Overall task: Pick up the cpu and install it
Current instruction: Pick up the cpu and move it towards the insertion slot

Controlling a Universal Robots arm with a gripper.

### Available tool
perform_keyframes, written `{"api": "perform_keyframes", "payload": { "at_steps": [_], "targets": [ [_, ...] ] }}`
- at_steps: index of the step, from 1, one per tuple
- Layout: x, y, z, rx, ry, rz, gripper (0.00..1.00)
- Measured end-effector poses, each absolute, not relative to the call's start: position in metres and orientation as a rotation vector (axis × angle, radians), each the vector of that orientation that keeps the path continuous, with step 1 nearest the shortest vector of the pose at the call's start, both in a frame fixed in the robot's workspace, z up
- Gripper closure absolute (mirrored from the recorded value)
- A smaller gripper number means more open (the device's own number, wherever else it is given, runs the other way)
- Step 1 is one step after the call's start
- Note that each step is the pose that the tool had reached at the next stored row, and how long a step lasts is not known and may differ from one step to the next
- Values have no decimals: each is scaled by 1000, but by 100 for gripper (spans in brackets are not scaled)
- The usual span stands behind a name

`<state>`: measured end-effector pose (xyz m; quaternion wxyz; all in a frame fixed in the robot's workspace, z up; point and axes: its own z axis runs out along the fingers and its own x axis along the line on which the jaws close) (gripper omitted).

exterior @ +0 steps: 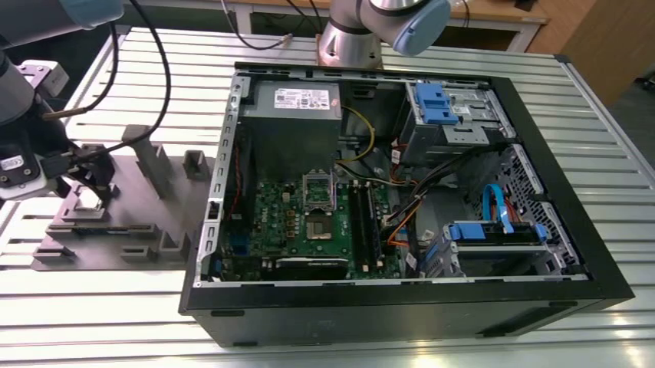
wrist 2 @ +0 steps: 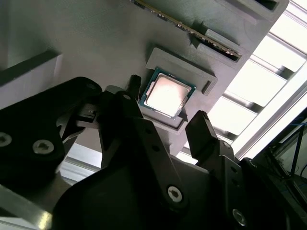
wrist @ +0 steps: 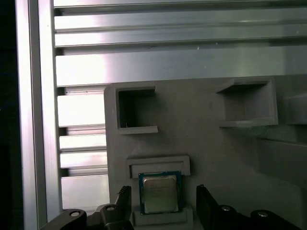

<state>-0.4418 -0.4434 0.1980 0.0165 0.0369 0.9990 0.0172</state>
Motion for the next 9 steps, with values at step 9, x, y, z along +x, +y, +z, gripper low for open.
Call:
{"api": "perform_keyframes", "payload": {
  "at_steps": [9],
  "targets": [
    [-442, -443, 190, 76, 3108, 54, 35]
  ]
}}
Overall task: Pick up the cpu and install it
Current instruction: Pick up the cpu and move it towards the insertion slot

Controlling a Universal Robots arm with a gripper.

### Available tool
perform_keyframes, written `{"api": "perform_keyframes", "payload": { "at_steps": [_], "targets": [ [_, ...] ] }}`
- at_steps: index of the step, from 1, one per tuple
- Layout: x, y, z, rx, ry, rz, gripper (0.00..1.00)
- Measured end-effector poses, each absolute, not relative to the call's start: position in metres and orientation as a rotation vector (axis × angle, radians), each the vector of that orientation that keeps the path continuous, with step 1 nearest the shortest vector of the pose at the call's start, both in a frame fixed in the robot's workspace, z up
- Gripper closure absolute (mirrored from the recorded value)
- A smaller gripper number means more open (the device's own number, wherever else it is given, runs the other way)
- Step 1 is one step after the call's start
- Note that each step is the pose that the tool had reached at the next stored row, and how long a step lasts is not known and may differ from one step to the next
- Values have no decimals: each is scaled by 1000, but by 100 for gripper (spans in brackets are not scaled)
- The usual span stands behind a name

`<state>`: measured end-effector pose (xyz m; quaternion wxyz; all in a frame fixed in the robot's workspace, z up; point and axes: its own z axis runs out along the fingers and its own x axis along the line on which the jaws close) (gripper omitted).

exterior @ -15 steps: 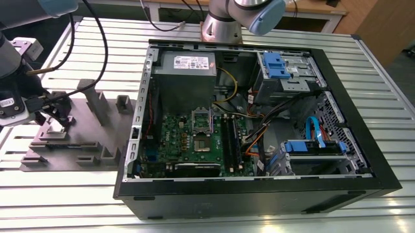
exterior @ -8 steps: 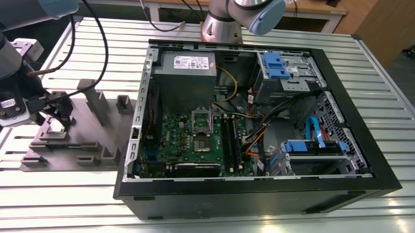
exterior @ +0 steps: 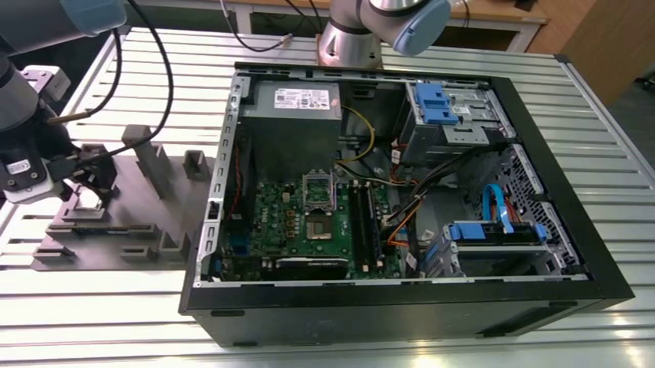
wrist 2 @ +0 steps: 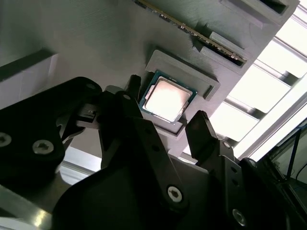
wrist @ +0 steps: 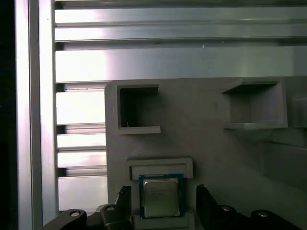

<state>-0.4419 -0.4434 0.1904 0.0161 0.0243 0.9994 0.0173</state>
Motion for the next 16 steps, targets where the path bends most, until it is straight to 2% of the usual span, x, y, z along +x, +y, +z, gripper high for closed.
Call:
{"api": "perform_keyframes", "payload": {
  "at_steps": [16],
  "targets": [
    [-442, -443, 180, 33, 3109, 54, 35]
  ]
}}
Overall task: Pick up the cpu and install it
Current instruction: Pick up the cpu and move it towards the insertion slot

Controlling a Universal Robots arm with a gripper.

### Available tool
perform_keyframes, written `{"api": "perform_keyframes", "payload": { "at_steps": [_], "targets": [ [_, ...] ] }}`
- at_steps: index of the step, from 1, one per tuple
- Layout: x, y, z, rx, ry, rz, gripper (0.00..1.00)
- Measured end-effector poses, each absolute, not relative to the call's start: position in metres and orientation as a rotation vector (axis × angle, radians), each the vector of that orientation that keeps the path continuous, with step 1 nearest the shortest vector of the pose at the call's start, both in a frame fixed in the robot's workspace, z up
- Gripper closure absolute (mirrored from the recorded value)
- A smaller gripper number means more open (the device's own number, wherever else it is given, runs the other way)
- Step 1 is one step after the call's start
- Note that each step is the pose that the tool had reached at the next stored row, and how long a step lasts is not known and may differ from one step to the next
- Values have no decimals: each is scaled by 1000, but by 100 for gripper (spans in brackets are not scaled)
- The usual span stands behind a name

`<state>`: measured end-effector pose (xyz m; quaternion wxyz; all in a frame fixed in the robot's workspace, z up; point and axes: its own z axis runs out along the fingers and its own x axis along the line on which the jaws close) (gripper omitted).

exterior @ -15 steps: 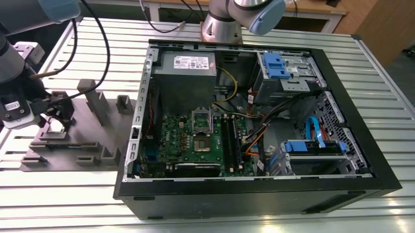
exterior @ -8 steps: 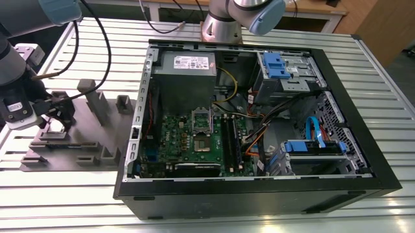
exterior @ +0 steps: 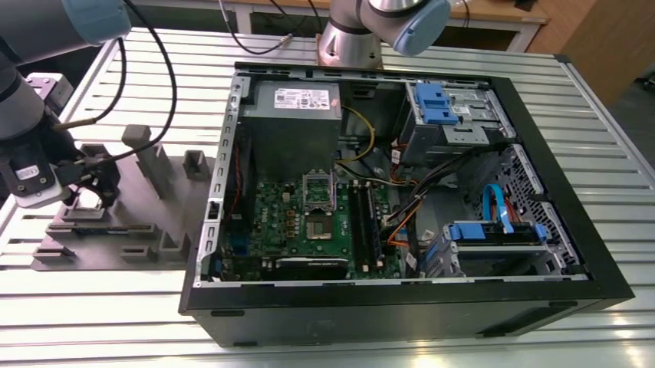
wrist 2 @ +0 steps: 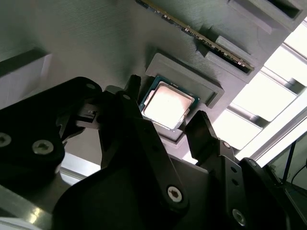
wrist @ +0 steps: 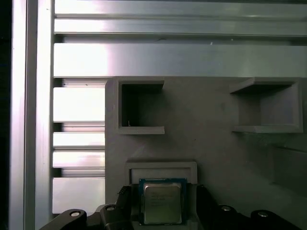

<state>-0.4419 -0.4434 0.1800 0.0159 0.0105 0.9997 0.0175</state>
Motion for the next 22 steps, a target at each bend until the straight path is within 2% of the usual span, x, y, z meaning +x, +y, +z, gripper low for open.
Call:
{"api": "perform_keyframes", "payload": {
  "at_steps": [10, 12, 13, 22],
  "targets": [
    [-442, -443, 181, 33, 3109, 54, 35],
    [-442, -443, 181, 33, 3109, 54, 37],
    [-442, -443, 181, 33, 3109, 54, 44],
    [-442, -443, 182, 31, 3109, 54, 44]
  ]
}}
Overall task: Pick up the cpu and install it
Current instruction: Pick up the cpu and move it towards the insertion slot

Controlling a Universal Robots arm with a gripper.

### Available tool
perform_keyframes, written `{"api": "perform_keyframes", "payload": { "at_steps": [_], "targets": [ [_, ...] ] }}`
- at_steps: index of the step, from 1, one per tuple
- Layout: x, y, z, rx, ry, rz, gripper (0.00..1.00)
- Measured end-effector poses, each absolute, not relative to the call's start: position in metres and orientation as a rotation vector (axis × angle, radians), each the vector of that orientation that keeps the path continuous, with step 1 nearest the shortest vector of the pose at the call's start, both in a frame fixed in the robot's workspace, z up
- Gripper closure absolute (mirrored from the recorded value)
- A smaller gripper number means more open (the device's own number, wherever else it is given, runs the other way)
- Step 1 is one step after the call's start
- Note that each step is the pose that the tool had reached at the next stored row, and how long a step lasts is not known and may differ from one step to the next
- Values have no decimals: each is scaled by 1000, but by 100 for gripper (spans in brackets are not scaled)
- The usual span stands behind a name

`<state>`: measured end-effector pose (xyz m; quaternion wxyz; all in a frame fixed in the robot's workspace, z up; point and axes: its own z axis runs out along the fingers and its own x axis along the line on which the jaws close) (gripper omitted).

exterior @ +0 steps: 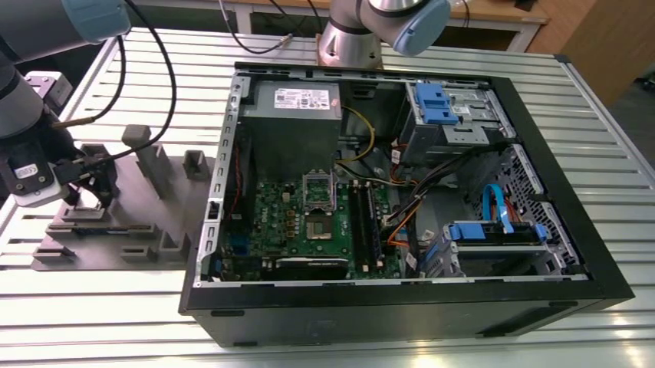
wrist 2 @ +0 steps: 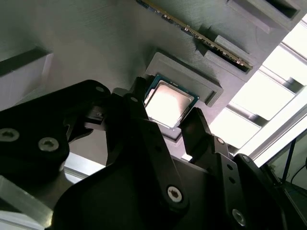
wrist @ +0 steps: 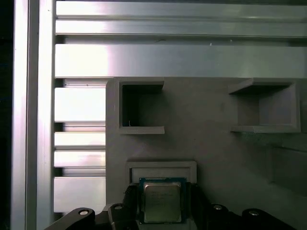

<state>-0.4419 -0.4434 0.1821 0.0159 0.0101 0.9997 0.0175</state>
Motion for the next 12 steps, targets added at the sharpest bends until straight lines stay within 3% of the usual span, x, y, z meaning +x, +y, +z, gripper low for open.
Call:
{"api": "perform_keyframes", "payload": {
  "at_steps": [12],
  "targets": [
    [-442, -444, 182, 18, 3110, 54, 44]
  ]
}}
